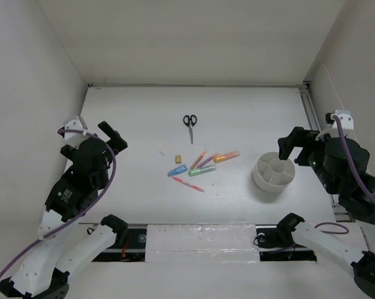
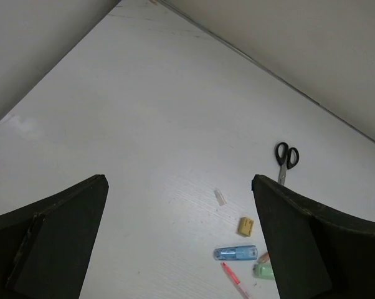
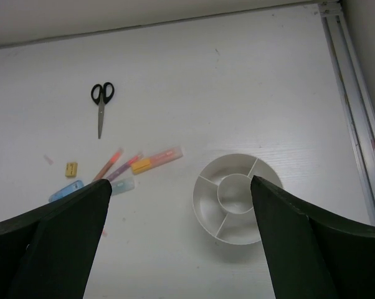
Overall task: Sort the stationery into containers
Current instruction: Pick up the pen cap from the center of the board.
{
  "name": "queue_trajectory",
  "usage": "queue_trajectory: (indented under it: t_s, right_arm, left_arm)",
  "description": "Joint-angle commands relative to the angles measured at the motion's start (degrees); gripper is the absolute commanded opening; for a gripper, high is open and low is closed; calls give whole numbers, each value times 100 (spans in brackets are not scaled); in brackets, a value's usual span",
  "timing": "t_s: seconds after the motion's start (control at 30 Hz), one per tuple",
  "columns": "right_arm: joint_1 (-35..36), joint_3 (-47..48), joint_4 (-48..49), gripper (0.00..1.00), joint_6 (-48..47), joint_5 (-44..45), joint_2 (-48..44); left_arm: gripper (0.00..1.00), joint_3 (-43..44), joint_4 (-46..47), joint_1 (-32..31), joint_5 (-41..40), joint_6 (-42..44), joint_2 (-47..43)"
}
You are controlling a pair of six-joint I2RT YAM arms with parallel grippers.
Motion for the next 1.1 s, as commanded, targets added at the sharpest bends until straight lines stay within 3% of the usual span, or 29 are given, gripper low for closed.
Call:
queue_trajectory:
  t_s: [0.0, 0.17, 0.3, 0.47, 0.53, 0.6, 0.73, 1.07]
  right_arm:
    - [12, -29, 278, 100, -45, 228, 76]
    - [12, 23, 331, 100, -98, 229, 23]
    - [12, 85, 261, 100, -229, 133, 189]
    - [64, -160, 383, 100, -493, -1219, 541]
    - [134, -379, 549, 100, -546, -1710, 681]
    - [213, -573, 751, 100, -546, -1932, 734]
    - [477, -847, 1156, 100, -494, -2284, 875]
    - [1435, -1312, 1825, 98, -432, -2776, 946]
  left_arm:
    - [100, 0, 248, -3, -93, 98, 7]
    - [100, 0, 301, -3, -32, 98, -46]
    - [100, -62, 503, -3, 644, 256, 173]
    - [100, -290, 705, -3, 1171, -191, 595]
    - [100, -290, 879, -3, 1888, -350, 876]
    - [100, -413, 933, -3, 2077, -682, 1104]
    - [100, -616, 1215, -3, 2455, -1263, 2138]
    - [100, -141, 1241, -39, 2130, -1985, 4408]
